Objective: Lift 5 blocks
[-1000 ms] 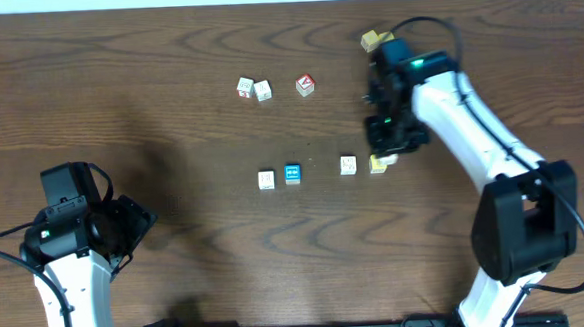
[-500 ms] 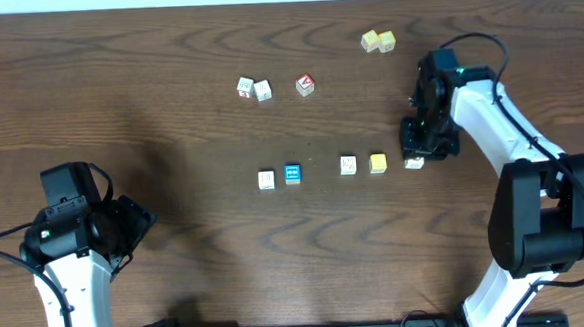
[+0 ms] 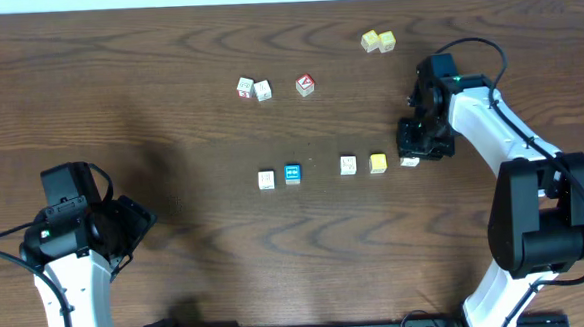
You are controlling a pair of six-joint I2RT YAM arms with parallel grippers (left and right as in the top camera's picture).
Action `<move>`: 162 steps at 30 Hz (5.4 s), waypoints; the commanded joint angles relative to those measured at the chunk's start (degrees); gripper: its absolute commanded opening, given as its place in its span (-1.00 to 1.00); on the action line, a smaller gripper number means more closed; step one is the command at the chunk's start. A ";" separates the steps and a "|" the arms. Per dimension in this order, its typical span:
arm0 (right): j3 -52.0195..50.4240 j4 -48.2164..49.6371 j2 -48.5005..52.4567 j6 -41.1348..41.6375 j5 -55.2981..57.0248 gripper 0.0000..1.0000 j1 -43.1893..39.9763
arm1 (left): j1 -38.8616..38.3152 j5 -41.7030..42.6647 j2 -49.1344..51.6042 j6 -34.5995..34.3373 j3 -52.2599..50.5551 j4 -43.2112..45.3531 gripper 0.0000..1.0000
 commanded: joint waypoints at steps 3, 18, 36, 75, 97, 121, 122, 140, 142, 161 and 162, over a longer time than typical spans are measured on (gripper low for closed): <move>-2.64 1.99 0.74 -0.35 -0.44 -0.42 0.96 | 0.35 -0.09 0.07 -0.31 0.83 -0.24 0.64; -4.13 3.65 0.74 -3.15 -0.90 -0.38 0.96 | 0.35 -0.09 0.07 -0.31 0.83 -0.22 0.62; -4.13 5.16 0.74 -4.07 -1.64 -0.31 0.96 | 0.35 -0.09 0.07 -0.31 0.83 -0.22 0.64; -4.09 3.80 0.74 -7.69 -2.34 -0.37 1.01 | 0.35 -0.09 0.07 -0.31 0.83 -0.24 0.64; -3.76 2.51 0.74 -6.71 -1.95 -0.24 1.01 | 0.35 -0.09 0.07 -0.31 0.83 -0.24 0.64; -3.61 0.92 0.74 -4.79 -1.92 -0.23 1.01 | 0.35 -0.07 0.07 -0.31 0.83 -0.42 0.64; -3.91 1.27 0.74 -4.79 -1.92 -0.23 1.01 | 0.35 -0.07 0.07 -0.31 0.83 -0.44 0.64; -4.24 4.35 0.74 -4.81 -1.90 -0.38 1.01 | 0.35 -0.09 0.07 -0.31 0.83 -0.44 0.64; -4.24 4.50 0.74 -4.81 -1.90 -0.38 1.01 | 0.35 -0.09 0.07 -0.31 0.83 -0.44 0.64; -3.23 3.04 0.74 -4.83 -1.92 -0.20 1.01 | 0.35 -0.09 0.07 -0.31 0.83 -0.44 0.64; -2.97 2.80 0.74 -4.83 -1.92 -0.19 1.01 | 0.35 -0.09 0.07 -0.31 0.83 -0.44 0.64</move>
